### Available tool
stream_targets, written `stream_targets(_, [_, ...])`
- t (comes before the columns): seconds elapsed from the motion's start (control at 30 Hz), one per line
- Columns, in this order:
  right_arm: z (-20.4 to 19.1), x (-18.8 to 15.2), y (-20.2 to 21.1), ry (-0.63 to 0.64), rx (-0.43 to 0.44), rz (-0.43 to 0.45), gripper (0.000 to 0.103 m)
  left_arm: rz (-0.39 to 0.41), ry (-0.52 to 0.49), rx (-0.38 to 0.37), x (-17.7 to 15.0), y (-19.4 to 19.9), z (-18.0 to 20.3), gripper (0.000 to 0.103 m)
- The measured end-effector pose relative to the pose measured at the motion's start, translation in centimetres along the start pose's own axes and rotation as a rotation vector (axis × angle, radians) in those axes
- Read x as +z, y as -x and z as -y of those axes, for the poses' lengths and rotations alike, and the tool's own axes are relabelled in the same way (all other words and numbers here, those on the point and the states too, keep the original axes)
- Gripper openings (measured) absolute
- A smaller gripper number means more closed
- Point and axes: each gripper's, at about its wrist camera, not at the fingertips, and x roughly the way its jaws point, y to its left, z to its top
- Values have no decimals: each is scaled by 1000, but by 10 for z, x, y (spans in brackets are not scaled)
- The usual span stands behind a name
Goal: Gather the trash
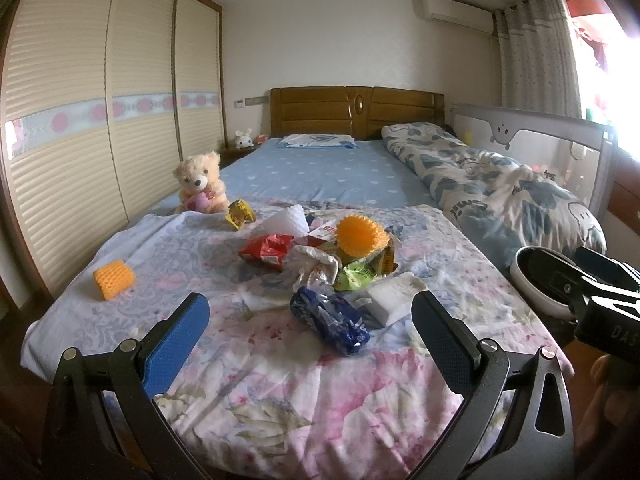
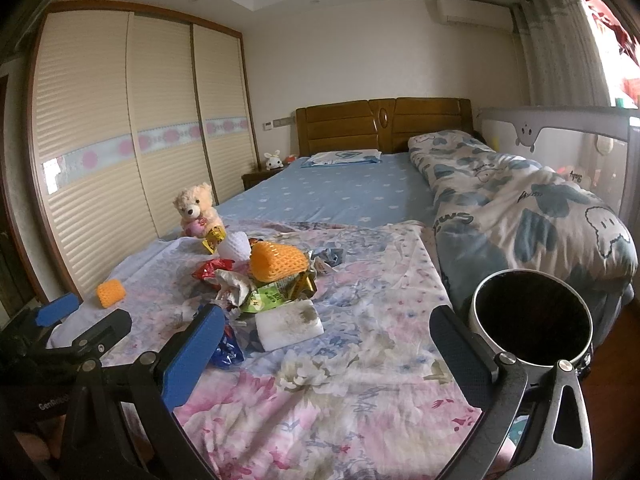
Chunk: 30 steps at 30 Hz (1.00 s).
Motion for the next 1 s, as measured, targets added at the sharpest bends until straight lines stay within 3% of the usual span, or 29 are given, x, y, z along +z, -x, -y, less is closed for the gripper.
stream_targets(0.57, [-2,-5,-3,-20,15,-26,103,-21,6,3,-6,-4,2,103])
stream_targets(1.0, [12,-7,-41,-73,87,-138,103,-169,50,-4,-13,-48,-14,103])
